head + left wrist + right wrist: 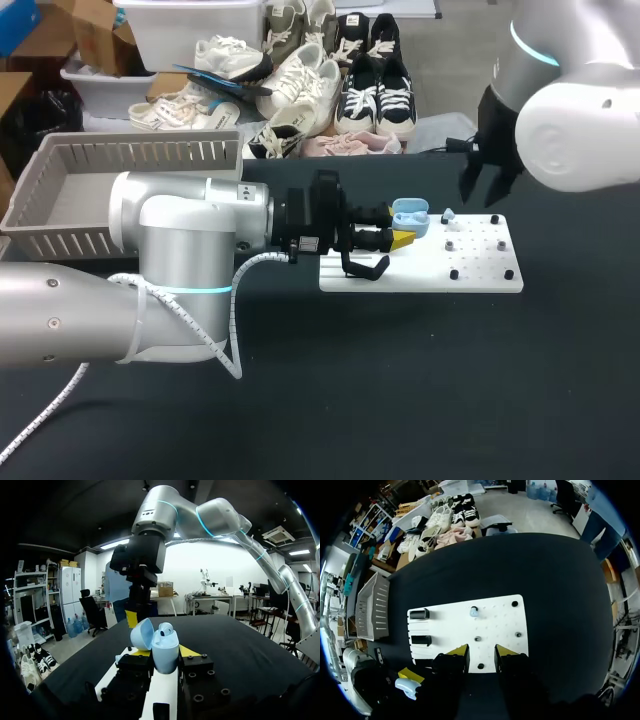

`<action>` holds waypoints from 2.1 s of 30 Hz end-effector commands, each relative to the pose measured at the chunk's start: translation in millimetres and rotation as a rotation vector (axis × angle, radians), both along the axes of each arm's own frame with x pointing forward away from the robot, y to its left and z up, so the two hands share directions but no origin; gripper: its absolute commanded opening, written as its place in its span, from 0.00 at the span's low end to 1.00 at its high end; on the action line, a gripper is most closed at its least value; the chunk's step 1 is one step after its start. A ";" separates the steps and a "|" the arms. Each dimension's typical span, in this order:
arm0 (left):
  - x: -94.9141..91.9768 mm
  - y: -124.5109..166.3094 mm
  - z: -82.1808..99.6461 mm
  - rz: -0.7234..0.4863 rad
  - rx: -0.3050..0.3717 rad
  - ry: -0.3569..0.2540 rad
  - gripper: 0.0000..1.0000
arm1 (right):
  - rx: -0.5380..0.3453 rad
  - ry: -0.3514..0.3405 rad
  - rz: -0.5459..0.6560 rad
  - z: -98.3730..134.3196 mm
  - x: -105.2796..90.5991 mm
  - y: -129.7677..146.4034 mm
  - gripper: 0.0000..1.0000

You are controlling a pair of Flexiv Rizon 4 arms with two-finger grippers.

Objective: Pick up each earbud case from the left stands, insert the matching earbuds, close the lid, and place the case in the box.

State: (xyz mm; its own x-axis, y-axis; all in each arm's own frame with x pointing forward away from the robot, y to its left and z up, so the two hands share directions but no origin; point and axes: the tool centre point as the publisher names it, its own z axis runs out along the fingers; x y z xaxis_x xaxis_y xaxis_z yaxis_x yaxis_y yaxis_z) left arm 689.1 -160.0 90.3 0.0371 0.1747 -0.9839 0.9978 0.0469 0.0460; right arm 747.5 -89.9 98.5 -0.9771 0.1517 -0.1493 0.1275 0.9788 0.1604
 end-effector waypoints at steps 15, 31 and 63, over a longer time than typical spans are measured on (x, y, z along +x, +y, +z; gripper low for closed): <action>-1.2 -0.1 -0.5 0.005 -0.002 -0.002 0.00 | 0.087 0.042 -0.074 -28.3 14.9 4.8 0.34; -1.2 -0.1 -0.5 0.005 -0.002 -0.002 0.00 | 0.132 0.086 -0.126 -38.4 23.6 18.2 0.35; -1.2 -0.1 -0.5 0.005 -0.002 -0.002 0.00 | 0.119 0.117 -0.161 -60.0 39.9 20.6 0.35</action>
